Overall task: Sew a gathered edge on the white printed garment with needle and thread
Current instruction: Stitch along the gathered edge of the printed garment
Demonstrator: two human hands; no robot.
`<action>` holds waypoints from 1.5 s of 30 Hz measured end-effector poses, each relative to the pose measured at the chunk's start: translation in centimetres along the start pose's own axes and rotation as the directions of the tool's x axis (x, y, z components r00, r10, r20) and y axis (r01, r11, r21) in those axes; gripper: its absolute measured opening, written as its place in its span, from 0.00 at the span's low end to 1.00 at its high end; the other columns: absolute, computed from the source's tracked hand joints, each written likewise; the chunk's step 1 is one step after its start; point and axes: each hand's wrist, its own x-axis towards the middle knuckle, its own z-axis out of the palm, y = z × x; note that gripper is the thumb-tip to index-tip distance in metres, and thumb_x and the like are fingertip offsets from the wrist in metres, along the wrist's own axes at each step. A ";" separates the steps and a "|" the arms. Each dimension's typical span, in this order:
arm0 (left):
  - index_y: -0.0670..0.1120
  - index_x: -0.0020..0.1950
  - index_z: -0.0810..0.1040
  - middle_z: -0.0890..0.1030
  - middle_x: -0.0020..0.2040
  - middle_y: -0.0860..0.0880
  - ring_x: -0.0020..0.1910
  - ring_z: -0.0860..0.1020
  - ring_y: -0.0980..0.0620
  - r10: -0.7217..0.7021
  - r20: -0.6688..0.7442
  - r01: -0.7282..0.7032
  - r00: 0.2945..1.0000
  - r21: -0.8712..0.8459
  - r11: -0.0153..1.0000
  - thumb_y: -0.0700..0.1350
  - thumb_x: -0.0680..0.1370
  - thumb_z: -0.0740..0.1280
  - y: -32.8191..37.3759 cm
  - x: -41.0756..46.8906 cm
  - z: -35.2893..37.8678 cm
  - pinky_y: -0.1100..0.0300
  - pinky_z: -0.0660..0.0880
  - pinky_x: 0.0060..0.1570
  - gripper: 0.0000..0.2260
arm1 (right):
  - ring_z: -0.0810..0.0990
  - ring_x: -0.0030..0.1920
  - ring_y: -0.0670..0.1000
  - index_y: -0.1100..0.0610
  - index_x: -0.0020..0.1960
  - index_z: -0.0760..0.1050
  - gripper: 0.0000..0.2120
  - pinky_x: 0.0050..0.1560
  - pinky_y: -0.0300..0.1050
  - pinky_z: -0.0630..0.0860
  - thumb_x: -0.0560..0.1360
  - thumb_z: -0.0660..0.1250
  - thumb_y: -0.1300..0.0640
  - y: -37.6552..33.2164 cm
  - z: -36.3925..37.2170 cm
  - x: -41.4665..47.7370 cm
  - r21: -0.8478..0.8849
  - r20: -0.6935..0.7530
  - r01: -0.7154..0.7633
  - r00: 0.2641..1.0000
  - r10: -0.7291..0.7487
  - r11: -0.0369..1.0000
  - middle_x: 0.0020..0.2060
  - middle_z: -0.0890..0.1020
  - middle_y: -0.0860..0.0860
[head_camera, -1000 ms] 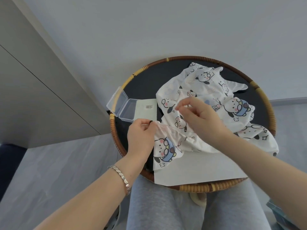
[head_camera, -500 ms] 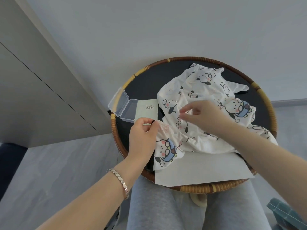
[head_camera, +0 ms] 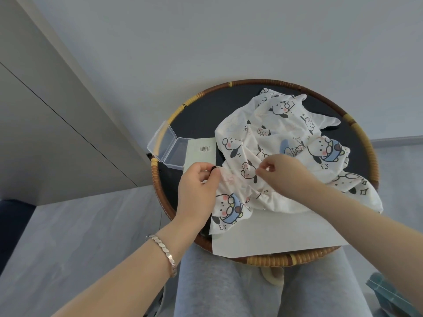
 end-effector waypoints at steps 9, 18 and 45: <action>0.46 0.52 0.75 0.80 0.47 0.51 0.44 0.76 0.59 0.012 -0.140 -0.008 0.990 0.032 0.999 0.44 0.77 0.64 -0.2 0.3 -0.5 0.76 0.72 0.39 0.05 | 0.63 0.27 0.51 0.57 0.29 0.60 0.14 0.27 0.41 0.59 0.71 0.57 0.66 4.1 -0.6 2.0 -0.112 0.001 -0.273 0.962 0.275 0.956 0.27 0.65 0.52; 0.47 0.50 0.75 0.81 0.47 0.50 0.45 0.77 0.57 -0.072 -0.210 0.067 0.975 -0.028 0.997 0.44 0.77 0.64 -0.6 0.7 -0.7 0.70 0.71 0.41 0.04 | 0.69 0.30 0.53 0.59 0.34 0.67 0.08 0.29 0.41 0.63 0.72 0.59 0.62 6.0 -0.7 2.8 -0.168 -0.092 -0.408 0.913 0.398 0.897 0.29 0.71 0.54; 0.52 0.45 0.78 0.83 0.42 0.50 0.44 0.82 0.52 -0.246 0.072 0.256 0.967 -0.217 0.942 0.45 0.75 0.68 -0.1 -0.5 -0.5 0.50 0.79 0.51 0.02 | 0.73 0.22 0.42 0.50 0.45 0.78 0.08 0.25 0.30 0.68 0.78 0.61 0.55 -3.2 1.8 -4.1 0.381 0.063 0.101 0.989 -0.135 0.919 0.27 0.82 0.50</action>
